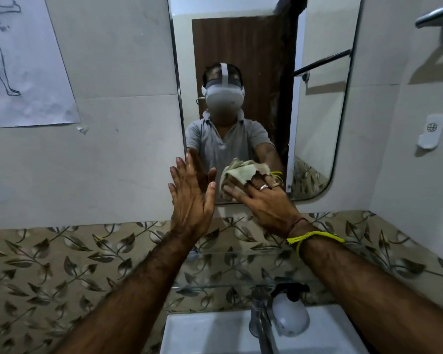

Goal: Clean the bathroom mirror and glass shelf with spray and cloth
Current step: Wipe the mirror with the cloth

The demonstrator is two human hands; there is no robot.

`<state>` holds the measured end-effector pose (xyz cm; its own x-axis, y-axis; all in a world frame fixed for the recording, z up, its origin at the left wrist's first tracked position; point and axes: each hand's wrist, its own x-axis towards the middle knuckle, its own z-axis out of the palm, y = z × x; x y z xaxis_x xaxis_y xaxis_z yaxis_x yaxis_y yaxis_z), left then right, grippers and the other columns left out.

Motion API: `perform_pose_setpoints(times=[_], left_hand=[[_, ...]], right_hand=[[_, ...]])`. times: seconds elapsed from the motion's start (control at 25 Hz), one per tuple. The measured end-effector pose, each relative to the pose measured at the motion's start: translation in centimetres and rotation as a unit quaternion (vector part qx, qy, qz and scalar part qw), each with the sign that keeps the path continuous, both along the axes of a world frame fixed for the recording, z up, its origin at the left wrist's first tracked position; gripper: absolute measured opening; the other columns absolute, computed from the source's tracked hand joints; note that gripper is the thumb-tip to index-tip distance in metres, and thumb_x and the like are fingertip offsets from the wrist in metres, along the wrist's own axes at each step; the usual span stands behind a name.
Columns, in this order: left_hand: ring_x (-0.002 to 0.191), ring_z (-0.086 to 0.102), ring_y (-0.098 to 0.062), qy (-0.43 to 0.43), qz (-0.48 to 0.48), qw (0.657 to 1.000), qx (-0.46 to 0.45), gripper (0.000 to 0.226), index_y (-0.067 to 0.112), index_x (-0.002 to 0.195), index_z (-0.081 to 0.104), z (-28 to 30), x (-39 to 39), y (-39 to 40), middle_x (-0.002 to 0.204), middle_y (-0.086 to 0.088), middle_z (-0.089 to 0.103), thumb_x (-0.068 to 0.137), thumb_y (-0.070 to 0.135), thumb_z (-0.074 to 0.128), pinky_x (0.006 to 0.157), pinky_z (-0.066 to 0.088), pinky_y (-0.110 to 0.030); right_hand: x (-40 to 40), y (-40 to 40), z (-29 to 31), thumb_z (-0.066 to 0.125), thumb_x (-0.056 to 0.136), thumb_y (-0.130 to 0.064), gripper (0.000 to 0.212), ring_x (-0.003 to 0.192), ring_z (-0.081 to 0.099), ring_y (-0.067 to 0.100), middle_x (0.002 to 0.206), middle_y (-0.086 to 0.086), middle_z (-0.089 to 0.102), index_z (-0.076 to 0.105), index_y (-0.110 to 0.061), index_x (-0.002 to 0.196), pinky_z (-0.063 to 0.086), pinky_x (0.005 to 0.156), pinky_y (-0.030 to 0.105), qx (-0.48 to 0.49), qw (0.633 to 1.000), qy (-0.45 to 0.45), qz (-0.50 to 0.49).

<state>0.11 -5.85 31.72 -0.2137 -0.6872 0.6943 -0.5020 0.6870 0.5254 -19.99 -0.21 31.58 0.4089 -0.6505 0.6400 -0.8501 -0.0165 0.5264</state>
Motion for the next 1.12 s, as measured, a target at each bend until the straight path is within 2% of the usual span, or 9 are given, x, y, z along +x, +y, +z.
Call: perform_pose_setpoints(times=[0.12, 0.2, 0.32, 0.48, 0.56, 0.68, 0.8, 0.96, 1.12], left_hand=[[0.151, -0.023, -0.016, 0.034, -0.009, 0.999, -0.04, 0.078, 0.028, 0.157, -0.011, 0.6, 0.1, 0.2, 0.165, 0.001, -0.02, 0.098, 0.045, 0.038, 0.124, -0.002, -0.055], [0.152, -0.02, -0.015, 0.048, -0.04, 0.994, -0.085, 0.076, 0.022, 0.159, -0.003, 2.1, -0.2, 0.1, 0.166, 0.0, -0.014, 0.099, 0.038, 0.042, 0.124, -0.001, -0.054], [0.153, -0.015, -0.016, -0.005, -0.055, 0.986, -0.156, 0.073, 0.019, 0.159, 0.003, 5.2, 0.5, -0.7, 0.167, 0.001, -0.007, 0.1, 0.035, 0.042, 0.125, -0.004, -0.051], [0.153, -0.014, -0.018, -0.054, -0.024, 0.973, -0.225, 0.072, 0.017, 0.159, 0.005, 9.2, 1.2, -2.5, 0.167, -0.003, -0.004, 0.1, 0.038, 0.04, 0.124, -0.005, -0.052], [0.153, -0.013, -0.018, -0.068, -0.017, 0.964, -0.255, 0.07, 0.016, 0.158, 0.007, 11.7, 0.7, -3.4, 0.167, -0.007, 0.0, 0.1, 0.04, 0.037, 0.124, -0.004, -0.053], [0.153, -0.013, -0.018, -0.084, 0.007, 0.949, -0.302, 0.072, 0.016, 0.158, 0.007, 14.8, 0.4, -4.4, 0.167, -0.011, -0.001, 0.099, 0.04, 0.039, 0.123, -0.003, -0.055], [0.153, -0.011, -0.022, -0.084, 0.025, 0.935, -0.344, 0.076, 0.016, 0.158, 0.007, 17.8, 0.3, -5.6, 0.166, -0.014, -0.002, 0.098, 0.042, 0.044, 0.123, -0.003, -0.055], [0.153, -0.001, -0.035, -0.064, -0.014, 0.91, -0.41, 0.075, 0.005, 0.156, 0.016, 21.4, 0.2, -7.0, 0.164, -0.023, 0.006, 0.096, 0.039, 0.045, 0.123, 0.001, -0.057], [0.152, 0.005, -0.041, -0.036, -0.031, 0.899, -0.435, 0.082, -0.005, 0.152, 0.022, 21.3, 0.0, -7.9, 0.161, -0.028, 0.011, 0.09, 0.031, 0.061, 0.122, 0.005, -0.06]], right_hand=[[1.6, -0.9, 3.0, 0.042, 0.083, -0.013, 0.079, 0.148, 0.027, 0.034, 0.166, 0.003, 0.014, 0.02, -0.026, 0.157, 0.014, 0.119, 0.057, -0.047, 0.995, -0.089, -0.025], [2.8, -1.6, 2.8, 0.044, 0.085, -0.016, 0.077, 0.147, 0.03, 0.036, 0.165, 0.004, 0.017, 0.019, -0.025, 0.157, 0.021, 0.118, 0.057, -0.004, 1.0, -0.025, 0.011], [0.5, -0.9, 3.1, 0.046, 0.091, -0.027, 0.065, 0.141, 0.04, 0.032, 0.157, 0.004, 0.039, 0.031, -0.027, 0.154, 0.032, 0.113, 0.055, 0.014, 0.996, 0.08, 0.042], [1.8, -1.8, 9.0, 0.051, 0.086, -0.019, 0.073, 0.144, 0.034, 0.033, 0.163, 0.003, 0.025, 0.029, -0.027, 0.155, 0.024, 0.114, 0.06, -0.12, 0.991, -0.053, -0.026], [3.2, -2.8, 10.4, 0.049, 0.087, -0.018, 0.071, 0.149, 0.024, 0.034, 0.165, 0.004, 0.019, 0.028, -0.024, 0.155, 0.016, 0.12, 0.06, -0.096, 0.995, -0.028, 0.013], [1.0, -2.9, 12.3, 0.046, 0.091, -0.022, 0.066, 0.149, 0.025, 0.033, 0.163, 0.006, 0.025, 0.028, -0.025, 0.155, 0.022, 0.118, 0.057, -0.077, 0.995, 0.052, 0.037], [1.1, -2.7, 15.6, 0.05, 0.088, -0.022, 0.07, 0.15, 0.022, 0.03, 0.164, 0.005, 0.022, 0.028, -0.026, 0.155, 0.012, 0.121, 0.056, -0.168, 0.984, -0.063, 0.013], [0.8, -3.4, 18.0, 0.042, 0.091, -0.028, 0.066, 0.149, 0.025, 0.031, 0.164, 0.004, 0.022, 0.027, -0.025, 0.156, 0.014, 0.122, 0.054, -0.136, 0.988, 0.051, 0.052], [1.2, -3.7, 21.4, 0.046, 0.088, -0.026, 0.069, 0.146, 0.033, 0.026, 0.165, 0.003, 0.02, 0.03, -0.026, 0.154, 0.024, 0.116, 0.061, -0.205, 0.969, -0.132, 0.045]])
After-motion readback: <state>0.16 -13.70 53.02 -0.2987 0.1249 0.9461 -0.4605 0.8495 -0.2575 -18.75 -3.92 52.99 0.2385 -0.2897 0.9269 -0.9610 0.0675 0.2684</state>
